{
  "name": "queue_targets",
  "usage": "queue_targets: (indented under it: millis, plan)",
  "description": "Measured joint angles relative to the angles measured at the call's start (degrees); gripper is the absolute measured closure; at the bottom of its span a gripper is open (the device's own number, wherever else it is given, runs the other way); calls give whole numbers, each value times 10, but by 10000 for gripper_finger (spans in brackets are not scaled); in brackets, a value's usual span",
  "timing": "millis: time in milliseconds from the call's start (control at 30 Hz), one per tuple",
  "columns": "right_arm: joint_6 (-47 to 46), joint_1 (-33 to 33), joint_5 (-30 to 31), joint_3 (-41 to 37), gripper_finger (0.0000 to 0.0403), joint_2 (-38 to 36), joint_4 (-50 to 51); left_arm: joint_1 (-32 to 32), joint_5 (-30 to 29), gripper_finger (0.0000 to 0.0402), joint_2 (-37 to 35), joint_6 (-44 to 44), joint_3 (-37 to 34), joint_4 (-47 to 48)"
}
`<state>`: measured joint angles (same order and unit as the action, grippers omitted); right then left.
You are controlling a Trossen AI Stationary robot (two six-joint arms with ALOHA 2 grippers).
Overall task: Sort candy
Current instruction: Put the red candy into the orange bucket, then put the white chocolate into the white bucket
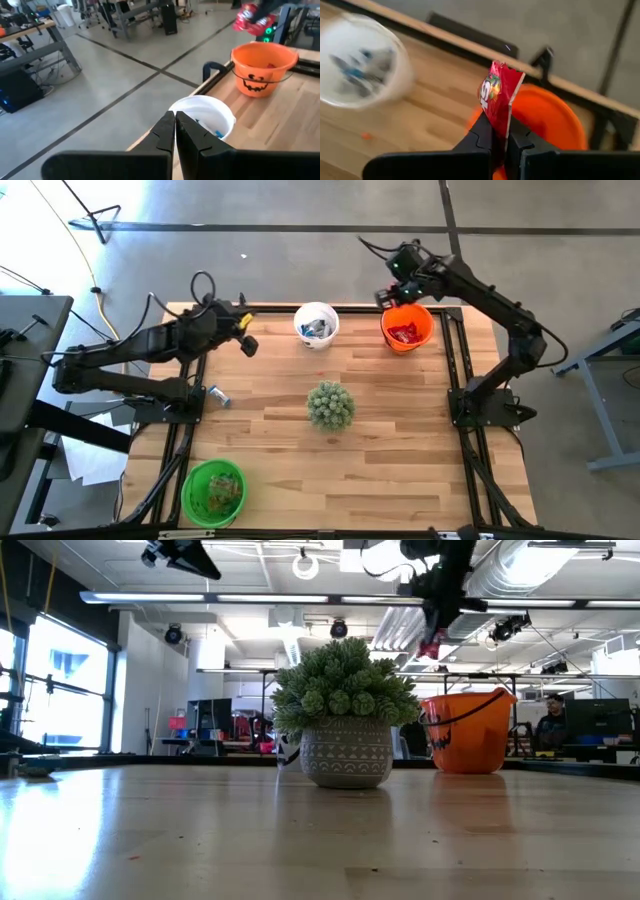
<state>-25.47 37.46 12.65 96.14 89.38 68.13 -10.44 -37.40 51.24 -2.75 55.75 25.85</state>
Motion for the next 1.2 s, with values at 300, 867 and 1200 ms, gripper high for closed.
queue_targets:
  millis: [300,867,1200]
  plan:
    - [-10,12,3,0,402,-3,150,0,-41,400,-60,0,0,2]
    - [-2,12,-30,0,243,-2,197,0,34,400,-116,-83,0,161]
    - [-4,-20,-114,0,225,-2,195,0,254,400,-96,-277,-30,433]
